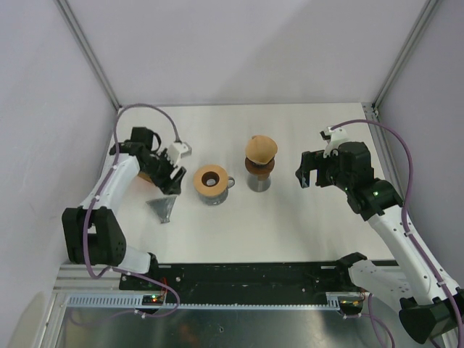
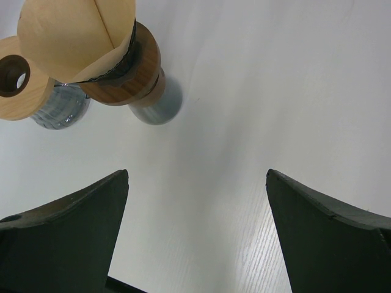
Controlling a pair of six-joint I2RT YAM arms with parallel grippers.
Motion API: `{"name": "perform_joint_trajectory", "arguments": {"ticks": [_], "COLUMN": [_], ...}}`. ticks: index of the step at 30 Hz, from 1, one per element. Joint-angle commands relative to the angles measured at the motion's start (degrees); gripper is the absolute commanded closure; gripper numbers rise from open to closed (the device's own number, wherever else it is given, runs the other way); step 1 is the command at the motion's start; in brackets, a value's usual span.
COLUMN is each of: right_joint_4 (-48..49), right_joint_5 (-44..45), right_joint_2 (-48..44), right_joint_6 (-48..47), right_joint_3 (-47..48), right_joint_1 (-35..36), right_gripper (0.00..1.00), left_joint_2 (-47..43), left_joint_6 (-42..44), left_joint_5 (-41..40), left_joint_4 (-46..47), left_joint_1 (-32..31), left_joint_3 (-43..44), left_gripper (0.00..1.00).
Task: Place the coffee filter in the dripper
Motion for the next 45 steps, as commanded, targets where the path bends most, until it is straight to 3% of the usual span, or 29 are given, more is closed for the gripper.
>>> {"name": "perform_joint_trajectory", "arguments": {"ticks": [1, 10, 12, 18, 21, 28, 36, 45], "right_joint_4": [1.5, 1.0, 1.0, 1.1, 1.0, 1.7, 2.1, 8.8], "right_joint_5": [-0.3, 0.3, 0.3, 0.2, 0.2, -1.1, -2.9, 1.3], "right_joint_2": [-0.4, -0.5, -0.4, 0.1, -0.1, -1.4, -3.2, 5.4], "right_joint_6": [-0.7, -0.6, -0.6, -0.6, -0.6, 0.4, 5.9, 8.2], "right_joint_3": [0.0, 0.0, 0.0, 0.0, 0.0, 0.0, 4.9, 17.6], "right_joint_1": [-0.2, -0.1, -0.1, -0.1, -0.1, 0.0, 2.6, 20.0], "right_gripper": [0.01, 0.01, 0.01, 0.01, 0.01, 0.01, 0.01, 0.01], "left_joint_2": [-2.3, 2.6, 2.3, 1.7, 0.1, -5.8, -15.1, -19.0], "left_joint_6": [8.6, 11.4, 12.1, 12.7, 12.7, 11.5, 10.9, 10.2], "left_joint_5": [1.5, 0.1, 0.6, 2.0, 2.2, 2.8, 6.3, 9.9], "left_joint_4": [-3.7, -3.1, -3.1, -3.2, -3.4, -4.6, -7.3, -8.7], "left_joint_1": [0.7, 5.8, 5.8, 5.9, 5.8, 5.9, 3.5, -14.2], "left_joint_3": [-6.3, -9.6, -11.0, -13.5, -13.9, -10.4, 2.6, 16.7], "left_gripper": [0.25, 0.33, 0.41, 0.83, 0.97, 1.0, 1.0, 1.0]}}
